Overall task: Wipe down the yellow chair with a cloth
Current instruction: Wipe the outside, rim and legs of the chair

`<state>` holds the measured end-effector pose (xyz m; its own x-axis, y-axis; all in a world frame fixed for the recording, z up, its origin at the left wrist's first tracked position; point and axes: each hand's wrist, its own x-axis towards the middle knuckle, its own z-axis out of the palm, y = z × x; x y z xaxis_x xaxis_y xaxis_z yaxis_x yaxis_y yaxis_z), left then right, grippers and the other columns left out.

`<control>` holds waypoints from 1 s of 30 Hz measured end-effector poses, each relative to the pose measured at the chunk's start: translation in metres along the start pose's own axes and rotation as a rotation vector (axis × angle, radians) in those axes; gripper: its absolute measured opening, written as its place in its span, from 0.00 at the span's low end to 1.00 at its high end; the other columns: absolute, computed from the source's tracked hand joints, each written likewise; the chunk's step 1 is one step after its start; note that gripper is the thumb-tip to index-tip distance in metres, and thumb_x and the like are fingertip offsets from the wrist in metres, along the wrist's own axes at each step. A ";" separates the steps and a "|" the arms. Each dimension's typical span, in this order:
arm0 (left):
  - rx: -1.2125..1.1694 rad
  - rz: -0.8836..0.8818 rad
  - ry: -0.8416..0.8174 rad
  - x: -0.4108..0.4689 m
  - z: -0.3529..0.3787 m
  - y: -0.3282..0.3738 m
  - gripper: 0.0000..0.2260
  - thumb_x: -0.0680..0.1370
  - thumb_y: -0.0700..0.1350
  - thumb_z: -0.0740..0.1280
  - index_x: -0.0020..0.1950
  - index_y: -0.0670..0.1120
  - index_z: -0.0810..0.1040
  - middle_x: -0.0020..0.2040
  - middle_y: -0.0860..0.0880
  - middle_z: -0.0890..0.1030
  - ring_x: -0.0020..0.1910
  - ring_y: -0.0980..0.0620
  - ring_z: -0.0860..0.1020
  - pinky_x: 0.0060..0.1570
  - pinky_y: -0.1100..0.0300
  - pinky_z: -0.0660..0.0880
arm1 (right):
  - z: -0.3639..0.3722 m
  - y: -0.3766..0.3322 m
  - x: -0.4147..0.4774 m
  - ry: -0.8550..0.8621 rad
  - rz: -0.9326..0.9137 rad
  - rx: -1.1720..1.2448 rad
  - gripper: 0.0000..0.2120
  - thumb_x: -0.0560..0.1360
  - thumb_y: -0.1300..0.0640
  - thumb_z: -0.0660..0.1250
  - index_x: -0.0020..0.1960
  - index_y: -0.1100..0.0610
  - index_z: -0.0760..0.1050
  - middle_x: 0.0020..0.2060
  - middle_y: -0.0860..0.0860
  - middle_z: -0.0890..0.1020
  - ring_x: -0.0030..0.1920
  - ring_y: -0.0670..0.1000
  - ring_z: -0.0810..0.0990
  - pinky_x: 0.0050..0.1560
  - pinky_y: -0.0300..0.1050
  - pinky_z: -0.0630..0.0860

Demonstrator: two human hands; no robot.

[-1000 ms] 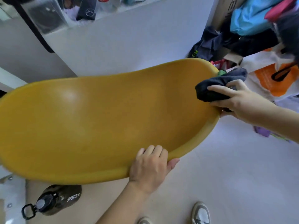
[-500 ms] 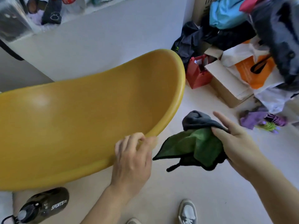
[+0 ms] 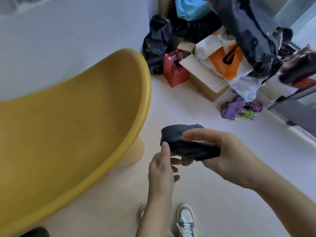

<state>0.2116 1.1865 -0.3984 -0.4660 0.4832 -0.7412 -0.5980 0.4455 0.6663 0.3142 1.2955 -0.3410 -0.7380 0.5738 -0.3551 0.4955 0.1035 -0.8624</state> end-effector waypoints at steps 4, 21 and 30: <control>-0.318 -0.074 -0.116 0.026 0.002 0.000 0.09 0.80 0.43 0.63 0.52 0.39 0.79 0.48 0.39 0.84 0.46 0.44 0.83 0.43 0.54 0.78 | 0.007 0.019 0.016 -0.185 0.075 0.275 0.36 0.64 0.63 0.73 0.67 0.38 0.70 0.59 0.41 0.77 0.54 0.43 0.79 0.48 0.35 0.76; 0.258 0.276 0.088 0.157 0.060 -0.032 0.08 0.79 0.56 0.61 0.55 0.57 0.77 0.45 0.53 0.83 0.47 0.54 0.81 0.47 0.56 0.77 | -0.070 0.138 0.219 -0.330 0.013 0.283 0.21 0.70 0.37 0.68 0.49 0.53 0.77 0.49 0.53 0.82 0.53 0.53 0.81 0.55 0.54 0.79; 0.221 0.610 0.302 0.215 0.072 -0.044 0.13 0.67 0.58 0.67 0.48 0.55 0.72 0.45 0.54 0.81 0.47 0.54 0.79 0.47 0.64 0.75 | -0.014 0.163 0.276 -0.196 -0.099 0.507 0.09 0.72 0.60 0.72 0.47 0.56 0.72 0.37 0.60 0.84 0.35 0.57 0.81 0.34 0.46 0.75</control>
<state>0.1849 1.3252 -0.5817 -0.8547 0.4789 -0.2002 -0.0424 0.3200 0.9465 0.1975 1.4823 -0.5744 -0.8651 0.4144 -0.2825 0.1727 -0.2827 -0.9435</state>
